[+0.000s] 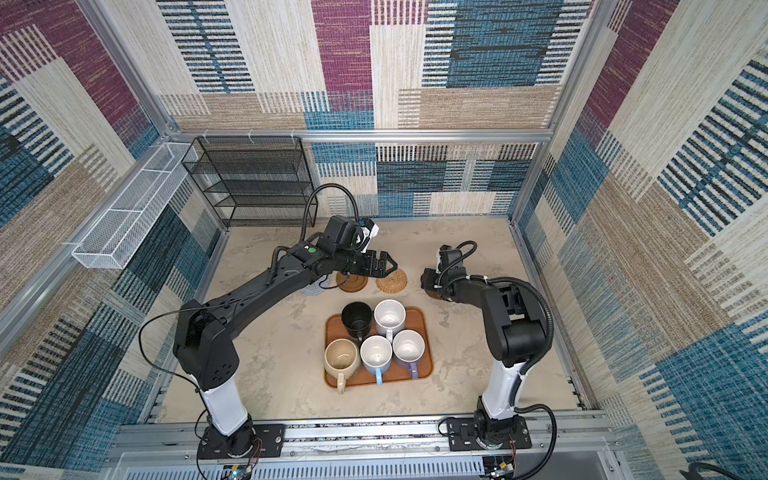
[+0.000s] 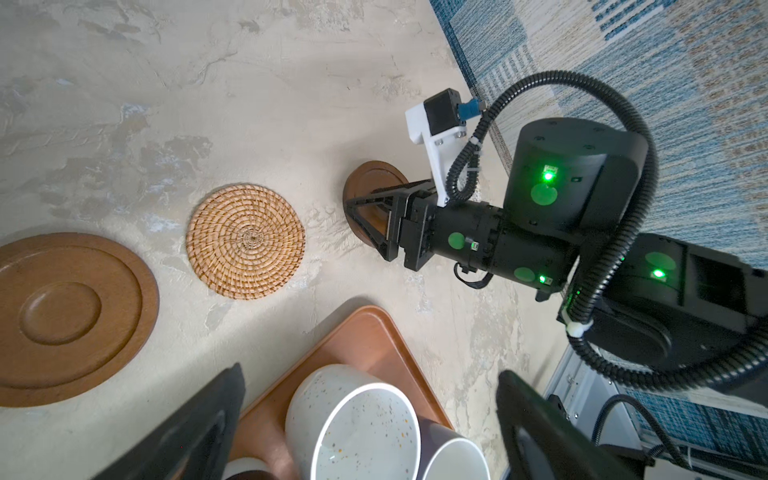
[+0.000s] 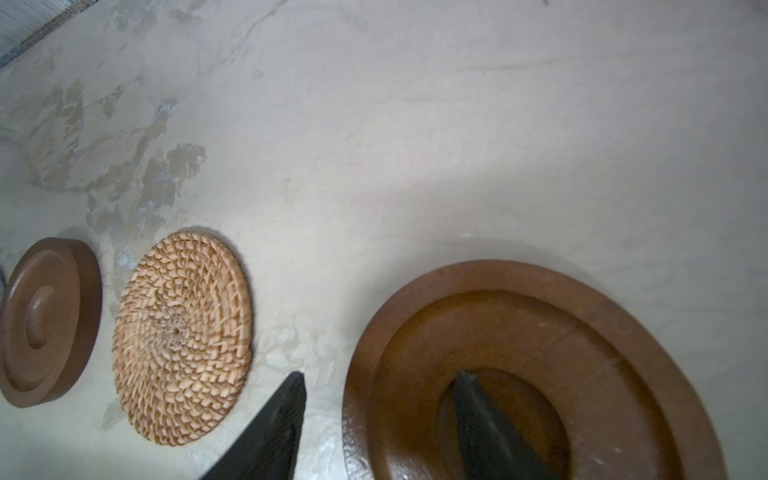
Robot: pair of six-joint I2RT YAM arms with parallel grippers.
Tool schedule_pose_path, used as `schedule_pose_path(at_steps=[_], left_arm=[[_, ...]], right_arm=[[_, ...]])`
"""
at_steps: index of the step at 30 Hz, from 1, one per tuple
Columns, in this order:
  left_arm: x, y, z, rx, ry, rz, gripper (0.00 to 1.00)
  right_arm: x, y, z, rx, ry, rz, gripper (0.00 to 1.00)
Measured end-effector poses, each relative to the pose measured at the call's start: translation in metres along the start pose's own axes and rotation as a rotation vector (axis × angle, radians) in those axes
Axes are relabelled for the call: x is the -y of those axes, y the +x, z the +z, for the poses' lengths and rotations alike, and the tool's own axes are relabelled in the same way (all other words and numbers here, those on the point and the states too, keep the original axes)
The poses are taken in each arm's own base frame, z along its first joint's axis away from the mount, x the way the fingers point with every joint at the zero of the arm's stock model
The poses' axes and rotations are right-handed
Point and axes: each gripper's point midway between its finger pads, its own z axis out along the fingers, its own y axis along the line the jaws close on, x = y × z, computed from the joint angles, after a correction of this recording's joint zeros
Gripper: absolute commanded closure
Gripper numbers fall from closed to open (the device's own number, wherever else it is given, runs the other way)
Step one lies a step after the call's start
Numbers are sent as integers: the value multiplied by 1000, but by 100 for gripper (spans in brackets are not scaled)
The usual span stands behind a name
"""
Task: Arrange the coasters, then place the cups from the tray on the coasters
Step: 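Move the right gripper over the brown wooden coaster nearest the right arm, then move the right gripper over the multicolour patterned coaster while the left moves toward the tray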
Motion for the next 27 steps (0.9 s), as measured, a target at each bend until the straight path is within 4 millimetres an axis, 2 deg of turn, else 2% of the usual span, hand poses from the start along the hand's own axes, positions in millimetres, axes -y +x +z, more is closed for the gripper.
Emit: schedule_pose_path(at_steps=[13,21,24,27], left_arm=[[-10,1,0,10,-45,-2,3],[-10,0,-2,14,-45,-1,2],[-9,0,-4,17,-45,-1,2],[-9,1,-6,19,-44,0,1]], right_arm=[[-29,-10,19,-5,-51,-34,40],[-30,-12,18,-23,-37,-28,36],[-31,-13,17,-28,-36,-28,31],[-37,-13,9,-36,-58,-30,19]])
